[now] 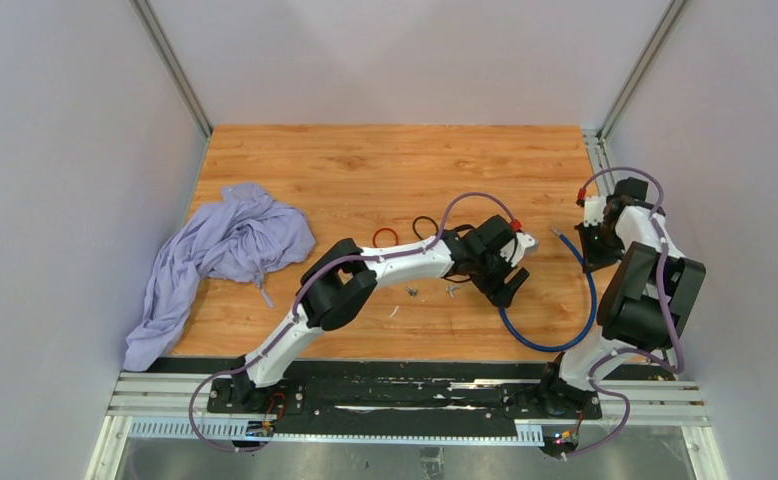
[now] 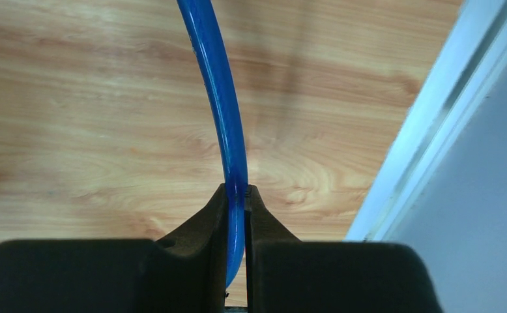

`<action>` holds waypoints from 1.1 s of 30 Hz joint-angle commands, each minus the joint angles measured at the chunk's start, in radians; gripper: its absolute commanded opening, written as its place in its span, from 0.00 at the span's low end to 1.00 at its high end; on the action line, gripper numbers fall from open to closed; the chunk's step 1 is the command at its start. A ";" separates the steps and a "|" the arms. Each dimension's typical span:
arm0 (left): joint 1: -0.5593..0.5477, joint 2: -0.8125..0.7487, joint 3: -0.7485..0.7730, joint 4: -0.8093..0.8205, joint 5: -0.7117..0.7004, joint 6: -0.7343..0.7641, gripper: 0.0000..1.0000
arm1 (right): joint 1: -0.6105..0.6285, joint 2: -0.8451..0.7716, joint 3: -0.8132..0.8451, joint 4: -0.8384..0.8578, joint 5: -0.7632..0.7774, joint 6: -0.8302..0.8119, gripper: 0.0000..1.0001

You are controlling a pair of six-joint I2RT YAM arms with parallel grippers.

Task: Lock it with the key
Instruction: Lock the lock.

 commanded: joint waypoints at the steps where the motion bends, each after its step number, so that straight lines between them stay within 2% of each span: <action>1: 0.024 0.077 0.001 -0.040 -0.094 0.015 0.74 | 0.031 -0.059 -0.049 -0.056 -0.122 0.076 0.01; 9: 0.022 0.106 -0.008 -0.043 -0.144 0.062 0.68 | 0.046 -0.087 -0.101 -0.065 -0.208 0.111 0.01; 16: -0.008 0.096 -0.056 -0.020 -0.249 0.155 0.63 | 0.057 -0.090 -0.091 -0.086 -0.238 0.119 0.01; 25: -0.015 0.090 -0.112 0.004 -0.249 0.195 0.42 | 0.063 -0.116 -0.103 -0.104 -0.271 0.094 0.01; 33: 0.017 0.078 -0.128 0.014 -0.234 0.190 0.14 | 0.063 -0.144 -0.135 -0.110 -0.311 -0.001 0.01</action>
